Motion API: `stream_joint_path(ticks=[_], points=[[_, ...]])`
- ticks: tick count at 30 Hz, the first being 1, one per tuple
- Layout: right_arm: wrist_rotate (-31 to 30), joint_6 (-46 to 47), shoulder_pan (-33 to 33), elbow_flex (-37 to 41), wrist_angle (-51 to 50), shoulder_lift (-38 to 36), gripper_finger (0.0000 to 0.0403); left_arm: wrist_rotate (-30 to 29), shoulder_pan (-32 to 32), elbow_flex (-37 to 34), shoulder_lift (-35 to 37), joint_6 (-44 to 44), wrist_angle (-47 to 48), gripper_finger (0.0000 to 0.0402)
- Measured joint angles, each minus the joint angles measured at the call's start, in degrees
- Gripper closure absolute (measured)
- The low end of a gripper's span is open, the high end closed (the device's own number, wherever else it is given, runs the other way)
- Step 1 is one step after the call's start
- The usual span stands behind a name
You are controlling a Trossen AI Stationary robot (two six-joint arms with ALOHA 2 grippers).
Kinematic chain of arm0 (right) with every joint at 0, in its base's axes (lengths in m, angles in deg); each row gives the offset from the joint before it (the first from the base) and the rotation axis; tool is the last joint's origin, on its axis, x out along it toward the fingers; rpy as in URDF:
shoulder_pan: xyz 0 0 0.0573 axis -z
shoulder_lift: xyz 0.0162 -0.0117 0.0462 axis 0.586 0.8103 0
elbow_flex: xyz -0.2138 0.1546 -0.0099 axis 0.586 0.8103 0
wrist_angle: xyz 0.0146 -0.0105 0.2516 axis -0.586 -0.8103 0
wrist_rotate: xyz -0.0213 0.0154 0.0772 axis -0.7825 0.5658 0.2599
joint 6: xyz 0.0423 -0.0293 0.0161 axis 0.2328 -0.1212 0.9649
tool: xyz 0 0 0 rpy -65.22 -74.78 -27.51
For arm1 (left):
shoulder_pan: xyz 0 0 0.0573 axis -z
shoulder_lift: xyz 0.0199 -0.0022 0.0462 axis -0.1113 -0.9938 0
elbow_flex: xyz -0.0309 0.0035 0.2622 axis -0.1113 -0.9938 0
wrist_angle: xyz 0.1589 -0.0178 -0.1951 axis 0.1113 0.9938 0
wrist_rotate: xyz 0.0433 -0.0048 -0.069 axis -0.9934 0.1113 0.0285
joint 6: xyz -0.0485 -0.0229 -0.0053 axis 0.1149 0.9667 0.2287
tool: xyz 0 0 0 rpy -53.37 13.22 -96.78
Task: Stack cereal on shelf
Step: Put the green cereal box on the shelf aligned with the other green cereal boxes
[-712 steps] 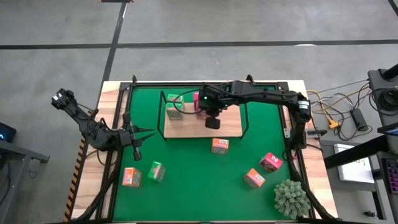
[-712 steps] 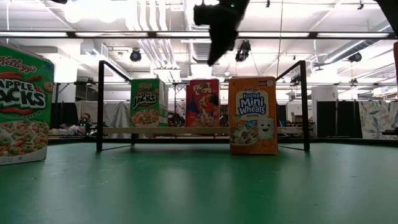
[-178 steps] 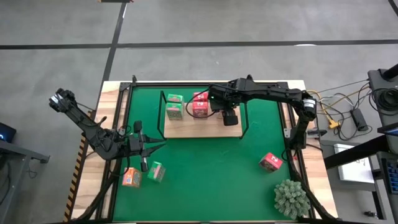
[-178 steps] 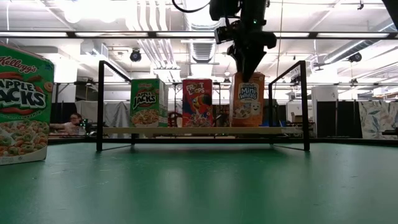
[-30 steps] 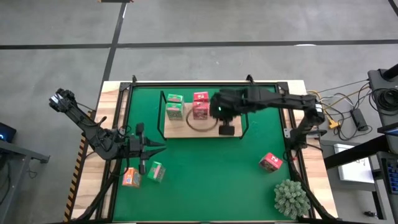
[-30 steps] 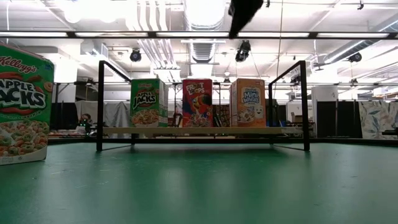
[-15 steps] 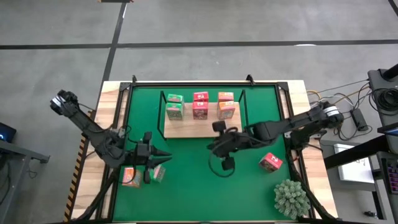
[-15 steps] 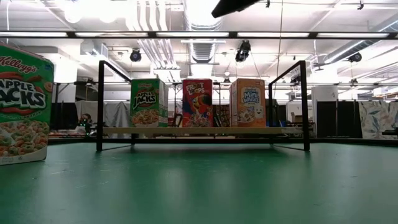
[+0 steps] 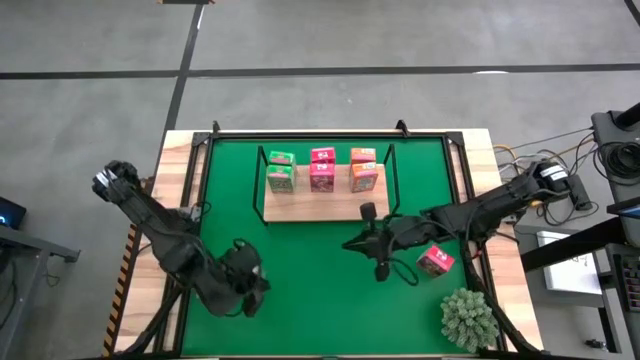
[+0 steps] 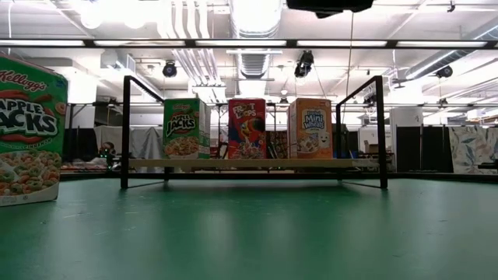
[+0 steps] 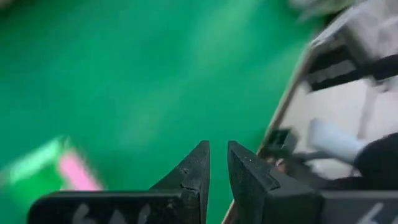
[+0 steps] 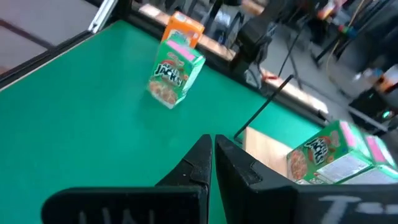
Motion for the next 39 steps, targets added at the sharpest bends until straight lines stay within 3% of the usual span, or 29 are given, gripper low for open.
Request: stream_joint_path(ticks=[5,9,13,16,20,24,39], points=[[-0.18,-3.14,0.0,5.69,8.45,-4.3,0.0392,7.06,0.39,9.81,-8.78,14.11,17.33,0.0358],[-0.01,-5.17,-0.01,6.87,8.71,-6.89,0.0392,14.46,0.37,14.32,-13.46,20.49,26.62,0.033],[0.06,-6.21,0.0,6.91,8.46,-9.04,0.0392,15.5,-0.07,15.26,-14.85,22.31,31.89,0.0276],[0.22,-5.75,-0.02,6.91,5.15,-10.86,0.0392,12.88,-0.83,14.12,-14.68,23.17,35.07,0.0231],[0.22,-4.86,-0.02,7.21,3.01,-11.75,0.0392,9.4,-2.32,11.59,-13.84,23.25,35.1,0.0183],[0.22,-5.36,-0.02,7.21,2.86,-11.71,0.0392,8.85,-3.66,8.76,-13.59,23.25,32.86,0.0161],[0.21,-5.77,0.0,7.21,1.03,-11.56,0.0392,9.84,-3.93,4.39,-13.48,24.87,26.05,0.0169]])
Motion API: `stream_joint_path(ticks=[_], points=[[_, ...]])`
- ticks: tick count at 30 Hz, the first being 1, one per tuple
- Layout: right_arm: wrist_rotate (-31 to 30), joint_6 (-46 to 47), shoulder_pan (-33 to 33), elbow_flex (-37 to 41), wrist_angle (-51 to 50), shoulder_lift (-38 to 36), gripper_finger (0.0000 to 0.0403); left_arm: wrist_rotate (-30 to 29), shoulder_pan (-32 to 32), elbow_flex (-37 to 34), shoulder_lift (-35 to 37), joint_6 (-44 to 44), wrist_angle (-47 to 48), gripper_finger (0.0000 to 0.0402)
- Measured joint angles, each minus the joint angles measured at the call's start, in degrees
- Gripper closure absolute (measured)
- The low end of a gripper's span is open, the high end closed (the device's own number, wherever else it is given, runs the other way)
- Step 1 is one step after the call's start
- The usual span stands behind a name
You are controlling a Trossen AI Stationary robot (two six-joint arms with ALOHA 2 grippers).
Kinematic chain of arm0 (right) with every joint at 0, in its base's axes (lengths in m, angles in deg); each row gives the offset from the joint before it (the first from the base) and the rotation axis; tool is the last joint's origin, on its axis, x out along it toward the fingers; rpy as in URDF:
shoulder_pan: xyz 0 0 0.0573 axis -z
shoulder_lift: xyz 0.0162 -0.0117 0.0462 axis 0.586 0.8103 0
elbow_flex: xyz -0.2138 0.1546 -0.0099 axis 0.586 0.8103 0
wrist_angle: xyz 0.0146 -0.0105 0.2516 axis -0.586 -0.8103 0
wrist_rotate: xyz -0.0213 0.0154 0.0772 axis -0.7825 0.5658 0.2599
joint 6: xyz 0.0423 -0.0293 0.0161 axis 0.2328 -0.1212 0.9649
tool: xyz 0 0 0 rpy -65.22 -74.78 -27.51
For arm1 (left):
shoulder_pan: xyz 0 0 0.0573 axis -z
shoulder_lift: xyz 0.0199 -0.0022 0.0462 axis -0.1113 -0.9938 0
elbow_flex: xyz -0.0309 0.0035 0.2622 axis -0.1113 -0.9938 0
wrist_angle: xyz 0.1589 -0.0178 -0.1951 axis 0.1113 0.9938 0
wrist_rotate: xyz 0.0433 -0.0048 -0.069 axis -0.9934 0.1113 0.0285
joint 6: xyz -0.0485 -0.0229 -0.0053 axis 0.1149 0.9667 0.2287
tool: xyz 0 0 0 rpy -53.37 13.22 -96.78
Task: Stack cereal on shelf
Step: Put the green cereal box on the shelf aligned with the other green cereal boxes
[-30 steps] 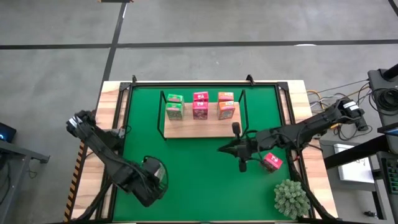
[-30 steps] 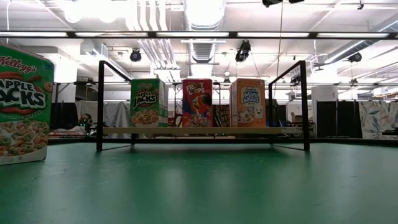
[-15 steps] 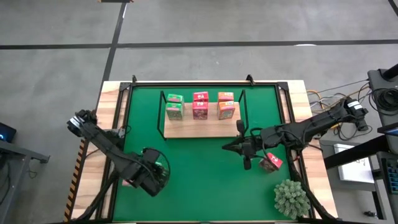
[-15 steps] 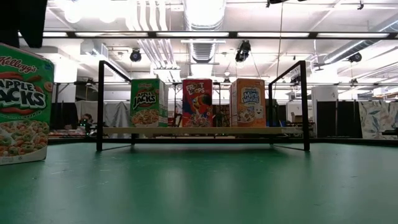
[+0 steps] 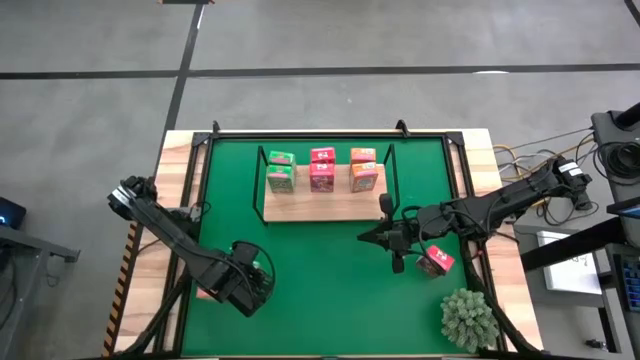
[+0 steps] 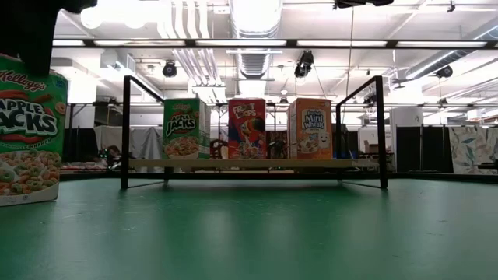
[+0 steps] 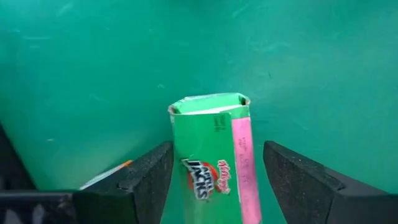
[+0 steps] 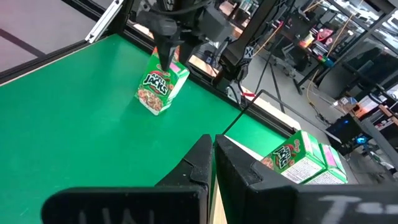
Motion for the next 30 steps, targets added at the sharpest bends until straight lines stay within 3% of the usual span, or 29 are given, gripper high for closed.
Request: stream_joint_path(ticks=[5,21,30], points=[[-0.01,0.0,0.0,0.0,-0.04,0.0,0.0392,0.15,0.0,-1.86,0.0,-0.28,-3.77,0.0169],[-0.01,0.0,0.0,0.0,-0.33,0.02,0.0392,1.16,0.04,-1.88,0.0,-2.06,-3.76,0.0173],[-0.03,0.02,0.0,0.0,-0.8,0.07,0.0392,2.66,0.04,-1.88,0.0,-1.31,-4.0,0.0249]])
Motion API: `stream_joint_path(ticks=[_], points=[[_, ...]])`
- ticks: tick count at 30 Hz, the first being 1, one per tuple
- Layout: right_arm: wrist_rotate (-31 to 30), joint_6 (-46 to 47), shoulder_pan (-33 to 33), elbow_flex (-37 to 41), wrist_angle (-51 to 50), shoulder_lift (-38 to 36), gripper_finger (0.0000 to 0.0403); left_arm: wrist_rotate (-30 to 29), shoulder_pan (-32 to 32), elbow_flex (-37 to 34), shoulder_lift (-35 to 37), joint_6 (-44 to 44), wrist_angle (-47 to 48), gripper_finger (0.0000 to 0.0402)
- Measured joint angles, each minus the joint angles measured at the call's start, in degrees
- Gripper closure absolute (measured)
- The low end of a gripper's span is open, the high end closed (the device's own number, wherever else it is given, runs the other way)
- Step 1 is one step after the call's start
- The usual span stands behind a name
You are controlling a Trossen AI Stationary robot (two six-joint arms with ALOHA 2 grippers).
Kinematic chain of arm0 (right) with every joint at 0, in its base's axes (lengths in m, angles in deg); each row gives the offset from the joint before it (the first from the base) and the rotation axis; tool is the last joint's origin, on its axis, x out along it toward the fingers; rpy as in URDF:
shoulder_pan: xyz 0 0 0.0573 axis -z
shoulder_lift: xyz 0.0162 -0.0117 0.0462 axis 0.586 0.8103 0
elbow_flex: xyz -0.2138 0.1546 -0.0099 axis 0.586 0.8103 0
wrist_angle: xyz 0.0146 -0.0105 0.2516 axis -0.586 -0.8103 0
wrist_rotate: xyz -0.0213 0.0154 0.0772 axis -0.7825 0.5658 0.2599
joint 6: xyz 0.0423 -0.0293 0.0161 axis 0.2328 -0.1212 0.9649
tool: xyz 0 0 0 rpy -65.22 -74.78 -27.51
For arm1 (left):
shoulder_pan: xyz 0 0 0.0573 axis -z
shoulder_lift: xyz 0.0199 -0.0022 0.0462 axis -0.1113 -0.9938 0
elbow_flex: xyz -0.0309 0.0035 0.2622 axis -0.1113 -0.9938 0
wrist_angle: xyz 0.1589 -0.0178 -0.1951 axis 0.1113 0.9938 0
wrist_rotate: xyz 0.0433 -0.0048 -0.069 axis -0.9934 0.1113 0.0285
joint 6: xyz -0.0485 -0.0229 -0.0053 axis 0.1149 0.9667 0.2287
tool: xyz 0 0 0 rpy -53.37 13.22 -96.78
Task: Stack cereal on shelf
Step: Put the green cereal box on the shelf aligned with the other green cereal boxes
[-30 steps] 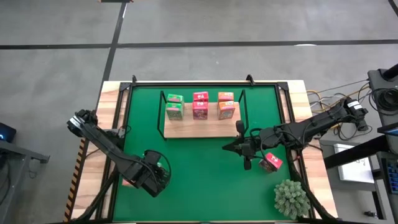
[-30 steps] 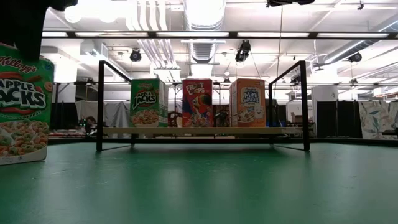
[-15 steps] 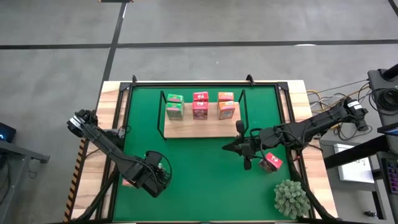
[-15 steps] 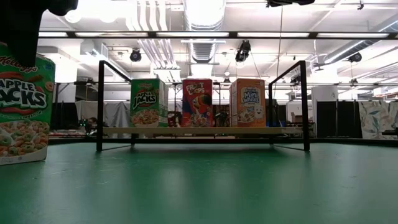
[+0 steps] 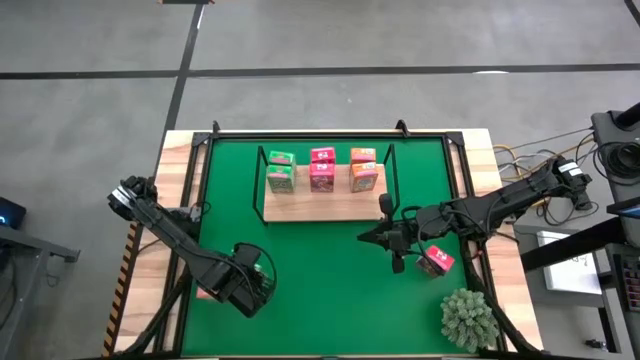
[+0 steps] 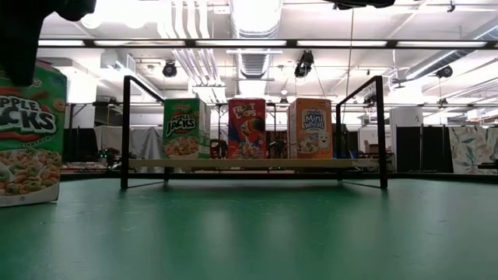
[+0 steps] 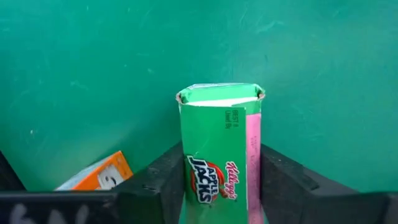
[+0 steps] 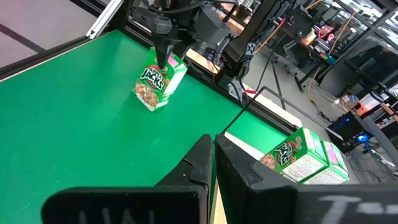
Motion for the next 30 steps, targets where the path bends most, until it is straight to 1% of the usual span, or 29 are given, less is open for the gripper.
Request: stream_joint_path(ticks=[4,7,10,12,15,20,24,26,30], points=[[0.01,0.02,0.0,0.0,-0.95,0.0,0.0392,0.94,0.0,0.76,0.0,-0.82,0.09,0.027],[0.0,0.02,0.0,0.0,-0.99,0.0,0.0392,0.18,-0.45,3.68,0.0,-7.36,-0.06,0.0273],[0.0,-0.14,0.0,0.0,-0.99,0.0,0.0392,-3.6,-1.68,7.43,0.0,-16.5,-0.2,0.0272],[0.0,-0.26,0.0,0.0,-1.01,0.0,0.0392,-6.28,-3.09,10.19,0.0,-24.11,-0.21,0.0272],[0.0,-0.5,0.0,0.0,-0.99,0.0,0.0392,-8.32,-5.95,14.05,0.0,-38.24,-0.31,0.0272],[0.0,-1.09,0.0,0.0,-1.01,0.0,0.0392,-9.6,-12.27,18.52,0.0,-64.94,-0.07,0.0271],[0.0,-1.03,0.0,0.0,-1.24,0.0,0.0392,-9.46,-17.65,19.87,0.0,-86.33,0.52,0.0271],[0.0,-0.89,0.01,0.0,-1.72,0.0,0.0392,-9.16,-21.1,19.85,0.0,-92.73,1.76,0.0271],[-0.01,-0.42,0.01,0.0,-2.68,0.0,0.0392,-8.7,-28.37,18.47,0.02,-99.57,3.49,0.0271]])
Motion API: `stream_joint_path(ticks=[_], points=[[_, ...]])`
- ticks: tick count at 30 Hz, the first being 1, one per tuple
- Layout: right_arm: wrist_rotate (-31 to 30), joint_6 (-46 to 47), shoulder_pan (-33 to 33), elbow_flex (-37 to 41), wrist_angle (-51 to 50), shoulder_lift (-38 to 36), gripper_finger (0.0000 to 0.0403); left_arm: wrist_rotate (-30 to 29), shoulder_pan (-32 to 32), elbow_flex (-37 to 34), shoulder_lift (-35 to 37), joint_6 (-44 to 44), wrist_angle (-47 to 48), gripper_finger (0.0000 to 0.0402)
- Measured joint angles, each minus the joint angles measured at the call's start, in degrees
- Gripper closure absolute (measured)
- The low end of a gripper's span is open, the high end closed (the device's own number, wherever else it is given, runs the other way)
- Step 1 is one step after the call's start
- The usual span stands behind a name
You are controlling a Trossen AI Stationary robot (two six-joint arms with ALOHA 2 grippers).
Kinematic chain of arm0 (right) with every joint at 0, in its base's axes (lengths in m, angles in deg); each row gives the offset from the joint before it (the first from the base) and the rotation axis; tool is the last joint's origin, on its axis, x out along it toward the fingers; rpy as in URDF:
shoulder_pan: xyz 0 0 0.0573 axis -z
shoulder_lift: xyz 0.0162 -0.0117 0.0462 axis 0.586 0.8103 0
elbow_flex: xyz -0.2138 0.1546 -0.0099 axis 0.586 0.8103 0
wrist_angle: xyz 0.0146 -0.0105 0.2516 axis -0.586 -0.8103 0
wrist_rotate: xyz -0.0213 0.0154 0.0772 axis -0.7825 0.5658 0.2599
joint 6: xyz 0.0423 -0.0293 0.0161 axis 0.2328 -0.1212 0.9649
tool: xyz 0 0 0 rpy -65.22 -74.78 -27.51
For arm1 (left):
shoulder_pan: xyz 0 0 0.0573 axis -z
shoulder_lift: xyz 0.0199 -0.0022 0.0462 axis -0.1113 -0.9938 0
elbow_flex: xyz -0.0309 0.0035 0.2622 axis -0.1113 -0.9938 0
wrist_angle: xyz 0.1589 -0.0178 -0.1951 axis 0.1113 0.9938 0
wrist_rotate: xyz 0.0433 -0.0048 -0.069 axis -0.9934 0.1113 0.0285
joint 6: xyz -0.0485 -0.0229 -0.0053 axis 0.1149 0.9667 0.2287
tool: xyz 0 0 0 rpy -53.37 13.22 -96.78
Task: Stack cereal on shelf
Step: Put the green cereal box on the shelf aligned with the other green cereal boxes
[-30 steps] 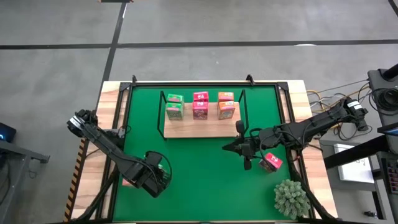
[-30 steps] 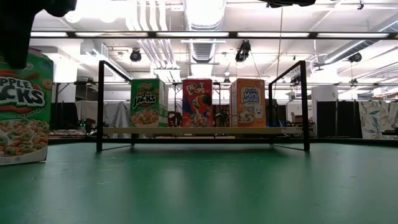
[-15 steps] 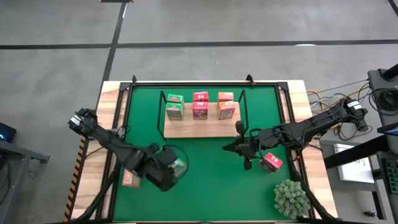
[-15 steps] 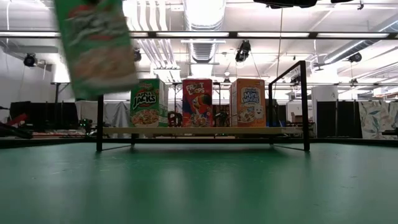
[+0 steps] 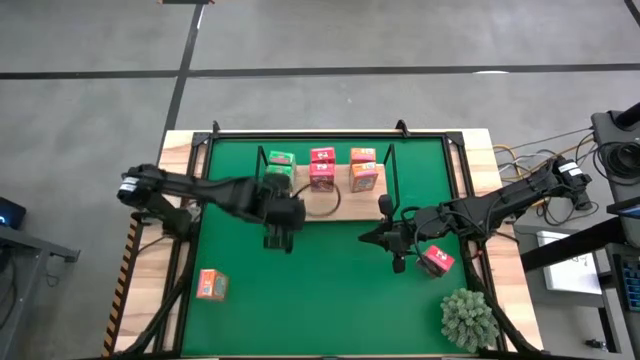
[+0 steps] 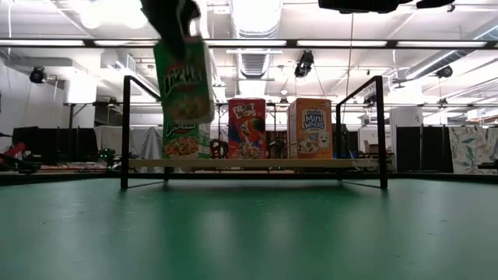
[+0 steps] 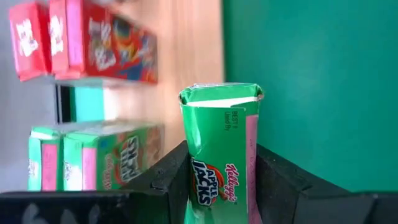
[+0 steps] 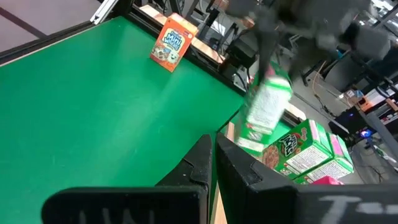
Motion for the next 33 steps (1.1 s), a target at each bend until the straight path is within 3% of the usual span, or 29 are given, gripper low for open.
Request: stream_joint_path(ticks=[5,10,22,33], points=[[0.0,0.57,0.01,0.0,-0.82,0.0,0.0392,5.28,-6.72,-2.34,0.02,-4.18,-0.42,0.0271],[-0.01,1.58,0.01,0.0,-1.5,0.0,0.0392,9.27,-9.43,-4.73,0.02,-7.05,-0.41,0.0271],[0.01,1.91,0.01,0.0,-1.54,-0.01,0.0392,9.25,-12.31,-7.85,0.02,-10.96,-3.84,0.0269],[0.01,1.64,0.01,0.0,-1.54,-0.02,0.0392,9.16,-13.86,-8.57,0.02,-12.36,-4.03,0.0221]])
